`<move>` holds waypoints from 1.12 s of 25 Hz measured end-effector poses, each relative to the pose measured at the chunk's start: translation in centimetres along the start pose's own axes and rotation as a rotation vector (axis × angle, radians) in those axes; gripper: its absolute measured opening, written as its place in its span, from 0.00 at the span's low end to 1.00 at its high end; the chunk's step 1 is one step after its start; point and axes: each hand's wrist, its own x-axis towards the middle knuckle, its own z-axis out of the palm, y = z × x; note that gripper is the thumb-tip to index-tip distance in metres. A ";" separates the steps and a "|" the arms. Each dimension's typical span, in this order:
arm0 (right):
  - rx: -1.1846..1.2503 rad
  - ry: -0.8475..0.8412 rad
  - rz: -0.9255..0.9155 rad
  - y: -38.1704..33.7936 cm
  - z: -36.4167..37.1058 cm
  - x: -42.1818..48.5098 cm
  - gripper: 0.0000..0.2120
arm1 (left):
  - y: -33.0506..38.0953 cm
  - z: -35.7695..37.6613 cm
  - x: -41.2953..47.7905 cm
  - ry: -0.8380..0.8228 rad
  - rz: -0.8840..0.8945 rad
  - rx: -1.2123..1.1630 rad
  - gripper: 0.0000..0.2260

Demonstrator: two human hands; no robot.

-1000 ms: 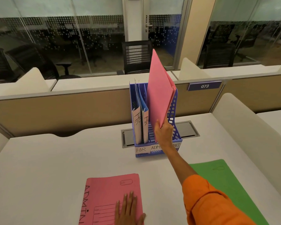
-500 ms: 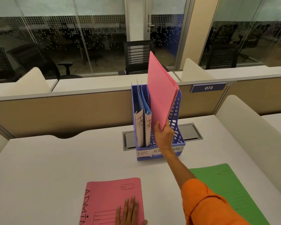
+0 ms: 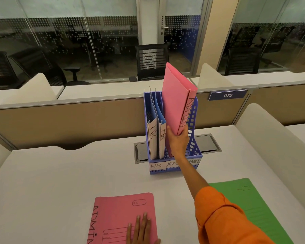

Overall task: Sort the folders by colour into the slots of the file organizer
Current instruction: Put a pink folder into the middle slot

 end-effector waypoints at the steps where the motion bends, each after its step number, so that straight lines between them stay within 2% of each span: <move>1: 0.002 0.004 0.007 0.0 -0.1 0.2 0.29 | 0.0 0.0 -0.1 -0.005 -0.002 -0.005 0.28; 6: -0.009 0.031 0.063 0.4 0.0 0.2 0.32 | 0.0 -0.6 0.0 -0.060 0.007 0.019 0.31; 9: -0.023 0.017 0.113 1.2 0.2 -0.4 0.31 | 0.0 -0.7 0.2 -0.161 -0.015 0.028 0.37; 12: -0.074 -0.009 0.129 1.9 0.1 -1.4 0.31 | 0.3 -0.8 0.1 -0.193 -0.013 0.014 0.34; 14: -0.121 -0.047 0.121 2.2 0.0 -1.9 0.31 | 0.4 -0.7 0.1 -0.209 -0.029 -0.018 0.37; 19: -0.213 -0.137 0.070 3.0 -0.7 -3.1 0.32 | 0.2 -0.4 0.2 -0.065 -0.045 -0.092 0.39; 24: -0.285 -0.243 0.089 3.8 -2.1 -4.1 0.32 | 0.2 -0.7 0.8 0.108 -0.018 -0.095 0.29; 28: -0.306 -0.267 0.094 3.7 -3.2 -5.0 0.32 | -0.4 1.0 0.7 0.112 -0.003 -0.016 0.26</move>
